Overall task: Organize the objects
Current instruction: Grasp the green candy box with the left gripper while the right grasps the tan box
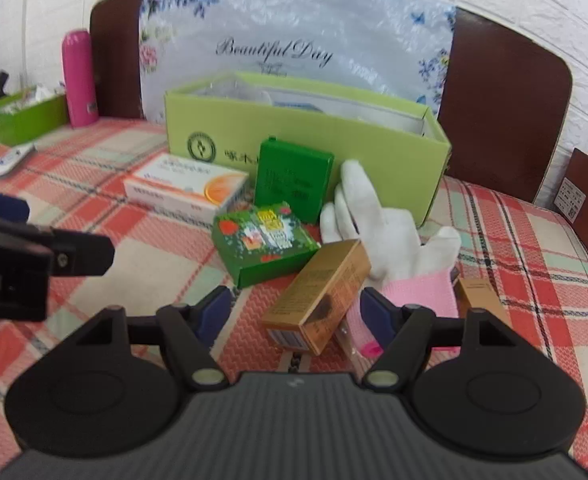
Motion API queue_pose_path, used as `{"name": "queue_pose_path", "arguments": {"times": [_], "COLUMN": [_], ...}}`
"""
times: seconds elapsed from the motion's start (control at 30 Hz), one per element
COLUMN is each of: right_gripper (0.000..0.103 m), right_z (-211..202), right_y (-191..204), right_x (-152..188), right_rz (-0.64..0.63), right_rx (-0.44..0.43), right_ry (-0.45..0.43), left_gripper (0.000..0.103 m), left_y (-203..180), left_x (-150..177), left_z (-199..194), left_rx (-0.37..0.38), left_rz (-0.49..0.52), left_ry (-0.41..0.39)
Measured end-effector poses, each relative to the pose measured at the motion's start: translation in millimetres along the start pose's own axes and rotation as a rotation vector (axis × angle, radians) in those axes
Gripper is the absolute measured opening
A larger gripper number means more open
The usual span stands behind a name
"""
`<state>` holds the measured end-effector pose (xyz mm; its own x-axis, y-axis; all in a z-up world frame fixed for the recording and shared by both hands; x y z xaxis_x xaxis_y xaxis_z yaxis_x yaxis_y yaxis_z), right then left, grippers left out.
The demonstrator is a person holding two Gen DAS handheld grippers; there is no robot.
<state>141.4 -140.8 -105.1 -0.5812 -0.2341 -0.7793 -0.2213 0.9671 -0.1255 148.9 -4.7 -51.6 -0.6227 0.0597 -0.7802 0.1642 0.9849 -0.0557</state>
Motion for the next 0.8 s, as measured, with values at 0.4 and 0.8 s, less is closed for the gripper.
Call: {"name": "queue_pose_path", "arguments": {"times": [0.4, 0.8], "right_gripper": [0.036, 0.036], "right_z": [-33.3, -75.2], "right_y": [-52.4, -61.7], "right_x": [26.3, 43.5], "right_rz": [0.199, 0.23], "right_rx": [-0.106, -0.17], "right_ry": [0.039, 0.07], "left_gripper": [0.092, 0.072], "left_y": [-58.4, -71.1], "left_x": [-33.3, -18.6], "left_z": [79.9, 98.0], "left_rx": [0.174, 0.196], "left_rz": [0.156, 0.251], "left_ry": [0.022, 0.094]}}
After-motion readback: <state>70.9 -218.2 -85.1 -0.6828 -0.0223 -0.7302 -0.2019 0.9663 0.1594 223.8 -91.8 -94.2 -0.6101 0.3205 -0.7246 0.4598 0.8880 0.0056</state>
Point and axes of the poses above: each gripper's, at about its wrist camera, not at the fingertips, and z roughly the way its jaws point, y to its left, x to its underside, the point moved 4 cm from there along z, roughly the way its jaws point, and after that the axes turned 1 degree about x, right-handed, at the moved point
